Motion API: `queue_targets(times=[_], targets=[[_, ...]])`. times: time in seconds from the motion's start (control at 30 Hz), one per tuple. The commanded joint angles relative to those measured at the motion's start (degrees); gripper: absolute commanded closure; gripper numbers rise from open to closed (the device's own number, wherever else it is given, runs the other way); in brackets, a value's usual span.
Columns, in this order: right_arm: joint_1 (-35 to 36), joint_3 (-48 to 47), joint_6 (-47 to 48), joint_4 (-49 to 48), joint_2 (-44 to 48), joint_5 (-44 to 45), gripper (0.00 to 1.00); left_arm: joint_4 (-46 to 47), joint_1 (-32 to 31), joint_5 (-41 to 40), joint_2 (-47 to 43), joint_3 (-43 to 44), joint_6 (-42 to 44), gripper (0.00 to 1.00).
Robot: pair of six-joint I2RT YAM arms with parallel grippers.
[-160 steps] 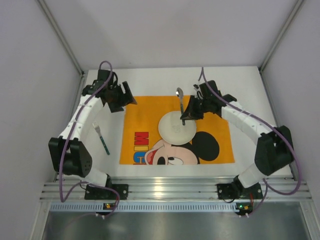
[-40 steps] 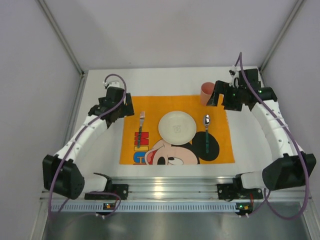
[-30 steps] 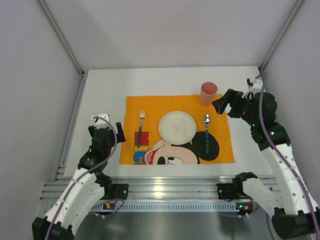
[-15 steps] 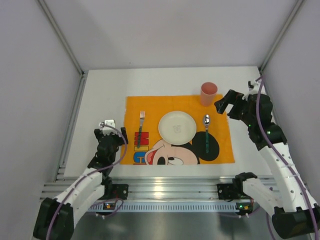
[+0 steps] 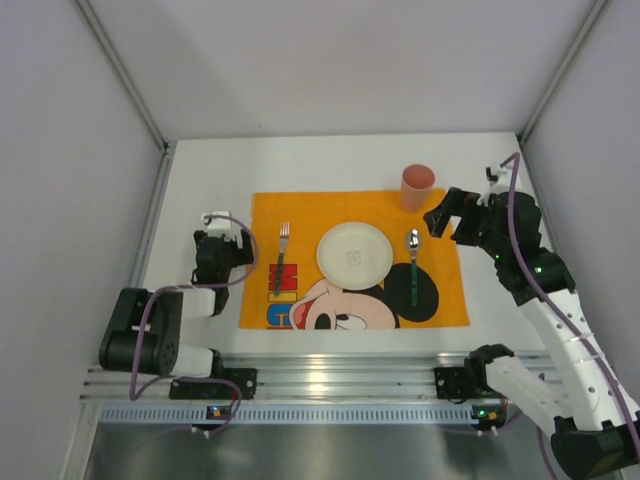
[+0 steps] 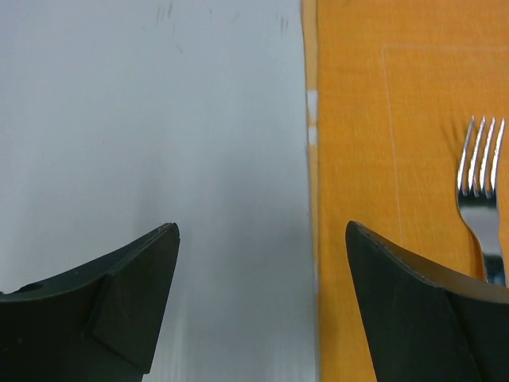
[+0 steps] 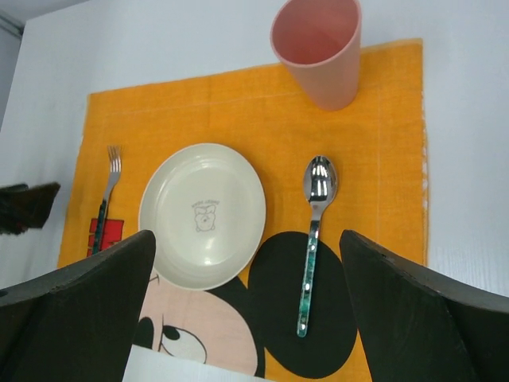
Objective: Set the dinner table for one person
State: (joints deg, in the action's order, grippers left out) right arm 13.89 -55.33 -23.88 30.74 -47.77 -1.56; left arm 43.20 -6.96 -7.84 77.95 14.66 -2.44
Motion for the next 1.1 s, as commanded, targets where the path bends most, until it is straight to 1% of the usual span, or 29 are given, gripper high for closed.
queue_targets(times=[0.0, 0.03, 0.07, 0.1, 0.13, 0.17, 0.23, 0.3, 0.33, 0.37, 0.4, 0.43, 0.47, 0.5, 0.53, 0.57, 0.6, 0.63, 0.67, 0.7, 0.73, 0.77, 0.9, 1.07], targets=[[3.6, -3.0, 2.5, -0.2, -1.6, 0.4, 0.0, 1.4, 4.0, 7.6, 4.7, 8.1, -1.5, 0.11], [4.5, -3.6, 3.0, -0.1, -2.1, 1.3, 0.0, 0.1, 4.5, 10.1, 5.6, 9.2, -1.0, 0.14], [5.7, -3.9, 3.5, 0.0, -2.9, 1.3, 0.0, -0.5, 4.8, 12.8, 6.5, 10.5, -0.2, 0.2], [6.2, -4.5, 4.1, 0.0, -3.2, 1.3, 0.0, -0.5, 4.9, 14.0, 6.3, 10.4, 1.1, 0.22], [6.8, -4.7, 4.3, 0.1, -3.8, 3.3, 0.0, 0.8, 4.9, 14.5, 6.1, 10.0, 1.4, 0.22], [7.6, -4.9, 4.5, 0.2, -4.1, 3.4, 0.0, 2.1, 5.0, 14.4, 4.6, 8.0, 1.2, 0.22], [8.5, -5.1, 4.5, 0.4, -5.0, 3.5, 0.0, 6.6, 5.3, 11.8, 2.6, 5.6, -0.2, 0.13], [9.2, -4.9, 4.1, 0.5, -5.6, 3.3, 0.0, 9.2, 6.7, 10.8, 3.3, 4.4, -0.7, 0.09], [9.8, -4.9, 4.1, 0.5, -6.5, 3.2, 0.0, 10.1, 8.9, 10.9, 4.2, 4.6, -1.3, 0.05], [11.1, -5.0, 4.1, 0.4, -7.2, 3.1, 0.0, 14.9, 11.9, 13.0, 8.2, 4.6, -3.1, 0.07], [11.9, -5.7, 4.4, 0.2, -8.0, 2.8, 0.0, 18.8, 12.6, 16.6, 10.2, 4.3, -3.4, 0.08], [12.3, -6.2, 4.6, -0.1, -8.9, 2.5, 0.0, 18.9, 12.5, 18.1, 11.2, 4.5, -2.4, 0.09], [13.1, -6.8, 4.6, -0.7, -10.3, 2.5, 0.0, 13.6, 11.8, 18.6, 10.0, 5.7, -1.9, 0.1], [13.3, -7.9, 4.7, -1.2, -11.0, 2.5, 0.0, 14.3, 11.8, 18.6, 9.5, 5.5, -1.5, 0.1], [13.3, -8.4, 4.8, -1.7, -12.1, 2.4, 0.0, 16.9, 11.8, 19.0, 9.5, 4.4, -1.5, 0.07], [13.4, -8.8, 4.8, -2.5, -12.4, 2.4, 0.0, 19.5, 11.7, 19.9, 9.8, 0.8, -1.2, 0.05], [13.4, -10.0, 4.8, -2.5, -13.0, 2.5, 0.0, 30.4, 11.7, 20.3, 11.8, -1.6, -0.6, 0.06], [13.4, -10.4, 4.7, -2.5, -13.2, 2.7, 0.0, 30.4, 11.7, 18.9, 12.7, -1.7, -1.2, 0.1], [13.4, -10.8, 4.6, -1.9, -13.3, 3.0, 0.0, 27.0, 11.5, 17.1, 12.3, 0.4, -1.7, 0.06], [13.4, -11.2, 5.0, -1.7, -13.1, 3.1, 0.0, 21.5, 11.3, 15.8, 12.3, 1.9, -1.7, 0.05], [13.4, -11.2, 5.2, -1.2, -12.2, 4.0, 0.0, 20.8, 9.0, 12.1, 12.9, 3.3, -0.7, 0.04], [13.4, -10.9, 5.3, -1.1, -11.6, 4.6, 0.0, 20.3, 8.3, 10.6, 12.7, 3.5, 0.1, 0.02], [13.3, -8.8, 6.1, -1.1, -8.4, 8.6, 0.0, 20.4, 8.2, 10.4, 12.2, 3.2, 0.1, 0.01], [13.2, -8.1, 3.8, 0.0, -5.7, 16.0, 0.0, 20.3, 8.2, 10.3, 12.3, 3.3, 0.1, 0.01]])
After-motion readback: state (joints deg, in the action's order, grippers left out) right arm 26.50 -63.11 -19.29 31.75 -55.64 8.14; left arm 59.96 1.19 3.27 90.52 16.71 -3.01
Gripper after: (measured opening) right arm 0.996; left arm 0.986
